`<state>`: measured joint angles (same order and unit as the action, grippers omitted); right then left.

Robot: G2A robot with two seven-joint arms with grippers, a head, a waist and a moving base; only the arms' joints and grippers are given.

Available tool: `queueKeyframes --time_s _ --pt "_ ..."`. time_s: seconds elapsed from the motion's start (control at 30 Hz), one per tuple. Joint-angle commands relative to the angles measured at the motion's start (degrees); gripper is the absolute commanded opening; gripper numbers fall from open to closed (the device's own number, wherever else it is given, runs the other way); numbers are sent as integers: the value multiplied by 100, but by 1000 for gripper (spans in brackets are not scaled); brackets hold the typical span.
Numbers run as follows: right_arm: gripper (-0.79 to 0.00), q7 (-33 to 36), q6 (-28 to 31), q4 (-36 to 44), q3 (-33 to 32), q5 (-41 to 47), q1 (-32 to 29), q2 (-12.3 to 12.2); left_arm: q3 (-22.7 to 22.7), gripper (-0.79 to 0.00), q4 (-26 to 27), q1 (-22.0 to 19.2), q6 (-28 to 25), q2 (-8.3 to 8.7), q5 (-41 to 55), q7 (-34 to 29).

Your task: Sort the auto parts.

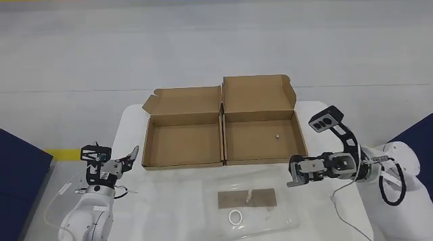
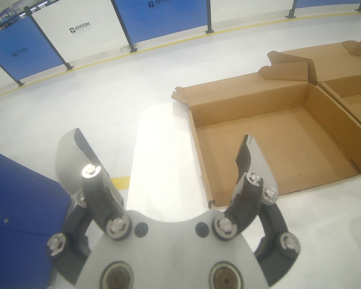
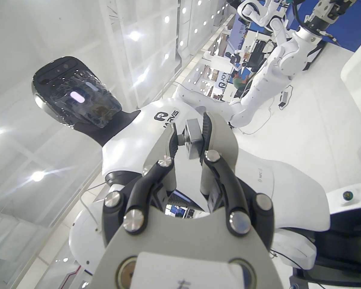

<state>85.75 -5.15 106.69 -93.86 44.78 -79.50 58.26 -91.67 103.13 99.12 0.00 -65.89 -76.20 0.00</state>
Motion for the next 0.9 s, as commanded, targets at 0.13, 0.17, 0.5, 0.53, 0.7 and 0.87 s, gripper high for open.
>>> queueKeyframes --time_s 0.13,0.17,0.5,0.53,0.7,0.87 --pt "-785 -101 -311 360 -212 -2789 324 -205 0 0 0 0 0 0 0 0" --pt "-785 -88 -352 415 -190 -3208 397 -238 0 0 0 0 0 0 0 0" --pt "-785 -123 -319 166 889 -6155 1287 -394 0 0 0 0 0 0 0 0" --pt "-785 -168 -309 70 1004 -6254 1366 -391 0 0 0 0 0 0 0 0" --pt "-785 -300 -256 -35 1257 -6442 1516 -385 0 0 0 0 0 0 0 0" --pt "-785 -300 -256 -35 1257 -6442 1516 -385 0 0 0 0 0 0 0 0"
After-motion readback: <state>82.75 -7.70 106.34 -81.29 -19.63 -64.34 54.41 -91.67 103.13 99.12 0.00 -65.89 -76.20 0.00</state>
